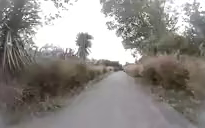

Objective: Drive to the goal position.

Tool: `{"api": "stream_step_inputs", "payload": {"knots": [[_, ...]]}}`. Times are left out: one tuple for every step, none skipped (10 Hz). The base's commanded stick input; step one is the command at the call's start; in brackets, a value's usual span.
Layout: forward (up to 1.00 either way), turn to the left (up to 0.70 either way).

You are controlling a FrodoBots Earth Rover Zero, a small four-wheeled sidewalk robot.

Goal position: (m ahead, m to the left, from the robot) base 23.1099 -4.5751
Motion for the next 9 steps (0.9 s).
{"api": "stream_step_inputs", "payload": {"knots": [[1.00,0.00],[1.00,0.00],[1.00,0.00],[1.00,0.00],[1.00,0.00],[1.00,-0.22],[1.00,-0.40],[1.00,-0.40],[1.00,-0.40]]}}
